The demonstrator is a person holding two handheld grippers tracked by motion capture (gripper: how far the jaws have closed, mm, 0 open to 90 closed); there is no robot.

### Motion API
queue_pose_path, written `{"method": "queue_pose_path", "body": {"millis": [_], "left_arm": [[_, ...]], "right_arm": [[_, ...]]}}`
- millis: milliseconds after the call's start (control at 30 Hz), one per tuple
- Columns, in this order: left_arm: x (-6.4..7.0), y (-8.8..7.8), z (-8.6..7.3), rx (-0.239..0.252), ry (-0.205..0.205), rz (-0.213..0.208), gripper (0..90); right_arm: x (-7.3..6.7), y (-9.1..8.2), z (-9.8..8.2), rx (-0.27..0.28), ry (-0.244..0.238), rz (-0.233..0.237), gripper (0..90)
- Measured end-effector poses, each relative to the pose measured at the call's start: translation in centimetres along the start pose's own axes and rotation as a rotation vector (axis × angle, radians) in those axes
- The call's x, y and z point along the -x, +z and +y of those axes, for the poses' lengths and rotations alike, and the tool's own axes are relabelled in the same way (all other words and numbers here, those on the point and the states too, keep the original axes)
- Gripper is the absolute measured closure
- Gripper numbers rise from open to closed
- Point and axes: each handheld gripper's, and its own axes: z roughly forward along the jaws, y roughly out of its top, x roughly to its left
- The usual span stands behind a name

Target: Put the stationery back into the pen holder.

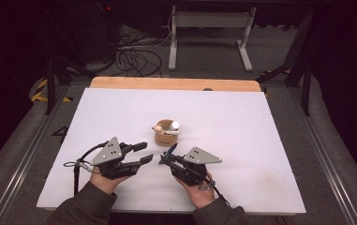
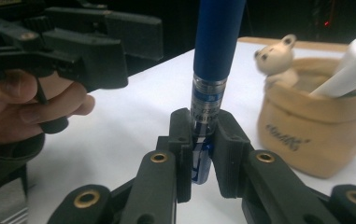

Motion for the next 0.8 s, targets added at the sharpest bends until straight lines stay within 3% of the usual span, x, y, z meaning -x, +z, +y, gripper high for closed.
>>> {"method": "queue_pose_path", "body": {"millis": [400, 633, 800], "left_arm": [[-0.3, -1.5, -1.0, -0.030, 0.014, 0.073, 48.5], [-0.6, -2.3, -1.9, -0.068, 0.026, 0.118, 47.2], [-0.7, -2.7, -2.1, -0.069, 0.021, 0.141, 46.8]], "right_arm": [[0.3, -1.4, 1.6, 0.013, -0.101, -0.077, 79.8], [0.8, -2.4, 2.6, 0.035, -0.131, -0.122, 79.8], [1.1, -3.2, 3.5, 0.052, -0.150, -0.153, 79.8]]}}
